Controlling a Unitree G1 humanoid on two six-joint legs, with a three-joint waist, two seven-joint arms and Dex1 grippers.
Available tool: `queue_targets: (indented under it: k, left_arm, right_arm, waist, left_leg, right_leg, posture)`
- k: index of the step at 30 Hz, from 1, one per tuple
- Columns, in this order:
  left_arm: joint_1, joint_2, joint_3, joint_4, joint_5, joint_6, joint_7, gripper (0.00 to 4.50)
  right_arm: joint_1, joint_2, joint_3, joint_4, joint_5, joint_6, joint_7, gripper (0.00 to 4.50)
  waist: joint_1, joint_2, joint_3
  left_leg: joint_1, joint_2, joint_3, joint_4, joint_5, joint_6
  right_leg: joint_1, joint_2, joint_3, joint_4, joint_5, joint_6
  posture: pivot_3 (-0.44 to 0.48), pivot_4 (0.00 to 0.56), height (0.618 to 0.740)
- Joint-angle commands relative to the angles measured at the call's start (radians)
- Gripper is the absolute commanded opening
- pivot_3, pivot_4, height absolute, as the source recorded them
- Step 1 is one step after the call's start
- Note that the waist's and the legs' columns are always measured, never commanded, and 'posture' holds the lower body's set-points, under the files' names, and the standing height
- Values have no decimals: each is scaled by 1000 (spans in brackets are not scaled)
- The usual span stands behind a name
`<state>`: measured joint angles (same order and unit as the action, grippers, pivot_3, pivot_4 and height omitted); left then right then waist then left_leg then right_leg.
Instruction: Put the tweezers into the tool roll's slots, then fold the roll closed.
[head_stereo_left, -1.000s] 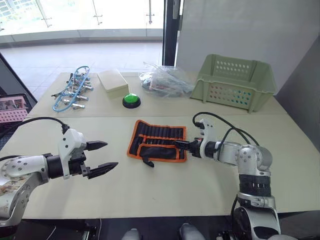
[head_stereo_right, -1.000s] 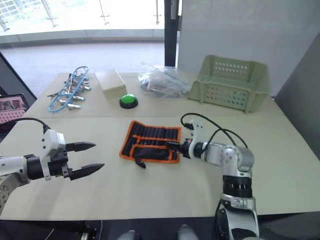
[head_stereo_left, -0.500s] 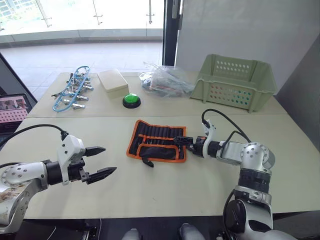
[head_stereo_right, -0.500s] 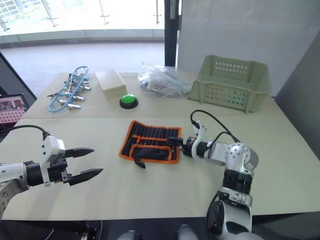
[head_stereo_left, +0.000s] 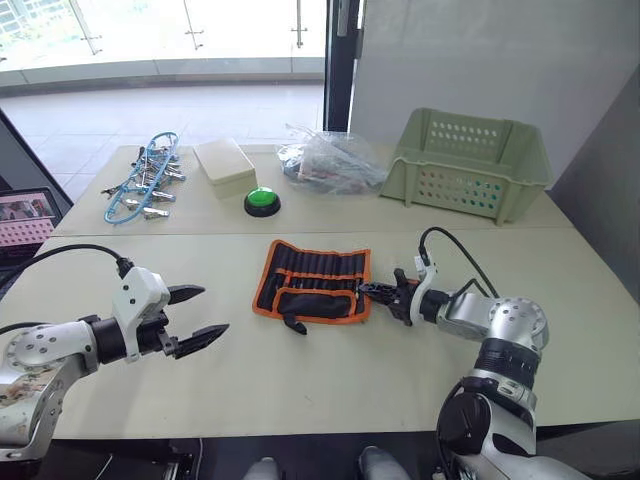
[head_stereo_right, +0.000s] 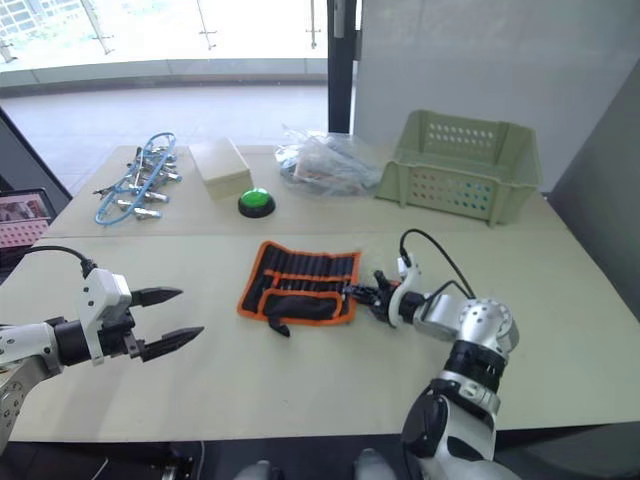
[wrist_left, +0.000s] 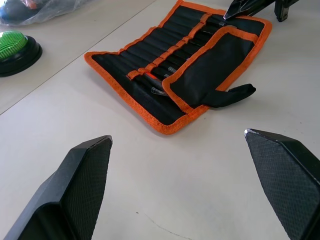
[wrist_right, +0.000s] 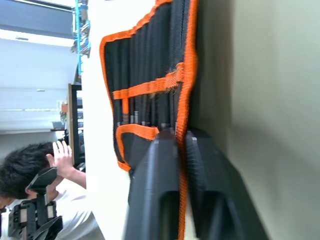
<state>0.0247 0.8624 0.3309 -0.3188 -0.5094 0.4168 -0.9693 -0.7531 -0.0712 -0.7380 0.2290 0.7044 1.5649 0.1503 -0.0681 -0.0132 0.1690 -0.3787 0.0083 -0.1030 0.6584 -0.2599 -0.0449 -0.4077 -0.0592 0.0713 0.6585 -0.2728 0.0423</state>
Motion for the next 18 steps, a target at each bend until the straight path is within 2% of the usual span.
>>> queue_targets:
  k: [1,8,13,18]
  left_arm:
    - [-4,-6,-5,-7,5,-22,-1,4500]
    - [14,-20,-15,-3,13,-35,-1,4500]
    - [46,-31,-14,-30,12,-38,7,4500]
    - [74,-54,-28,-42,31,-57,25,4500]
  right_arm:
    - [7,-9,8,-18,9,2,6,37]
    - [2,-78,90,-51,19,28,57,37]
    - [-67,-210,203,-15,-4,0,114,37]
    - [-136,-182,270,7,-8,7,127,37]
  waist:
    - [1,0,0]
    - [1,0,0]
    - [0,3,2]
    - [-8,3,2]
  left_leg:
    - [0,0,0,0,0,0]
    - [-1,0,0,0,0,0]
    - [-1,-1,0,0,0,0]
    - [-1,1,0,0,0,0]
  right_leg:
    - [0,0,0,0,0,0]
    - [0,0,0,0,0,0]
    - [0,-1,0,-1,0,0]
    - [0,1,0,-1,0,0]
  posture:
    - [0,150,740]
    - [0,150,740]
    - [0,150,740]
    - [0,150,740]
